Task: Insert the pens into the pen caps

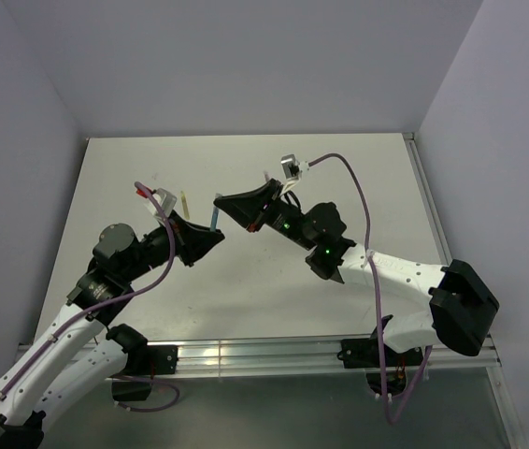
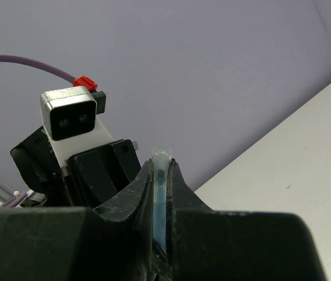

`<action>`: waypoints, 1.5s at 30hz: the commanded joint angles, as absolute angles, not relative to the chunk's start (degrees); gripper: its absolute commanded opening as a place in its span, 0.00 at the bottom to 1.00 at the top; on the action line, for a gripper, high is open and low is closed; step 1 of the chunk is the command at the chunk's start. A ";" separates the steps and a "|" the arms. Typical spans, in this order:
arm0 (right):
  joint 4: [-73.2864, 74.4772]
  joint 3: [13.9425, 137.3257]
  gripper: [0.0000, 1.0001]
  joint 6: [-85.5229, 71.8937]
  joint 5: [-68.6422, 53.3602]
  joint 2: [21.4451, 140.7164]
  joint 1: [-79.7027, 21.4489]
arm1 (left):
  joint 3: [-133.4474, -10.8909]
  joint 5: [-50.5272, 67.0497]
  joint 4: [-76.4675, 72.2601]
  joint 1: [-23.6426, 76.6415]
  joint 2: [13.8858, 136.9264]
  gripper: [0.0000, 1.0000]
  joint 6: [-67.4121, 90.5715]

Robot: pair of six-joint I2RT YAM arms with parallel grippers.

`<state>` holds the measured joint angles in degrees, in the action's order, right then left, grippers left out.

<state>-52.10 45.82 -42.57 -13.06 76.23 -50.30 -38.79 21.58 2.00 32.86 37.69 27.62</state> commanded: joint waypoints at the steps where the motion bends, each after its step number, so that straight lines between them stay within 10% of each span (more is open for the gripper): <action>1: -43.42 42.28 0.00 -42.19 -24.08 77.69 -54.75 | -41.40 15.56 -12.39 31.73 36.21 0.00 26.98; 45: -37.27 38.49 0.00 -38.06 -24.00 77.08 -60.20 | -43.15 16.00 -14.85 28.30 37.09 0.00 27.86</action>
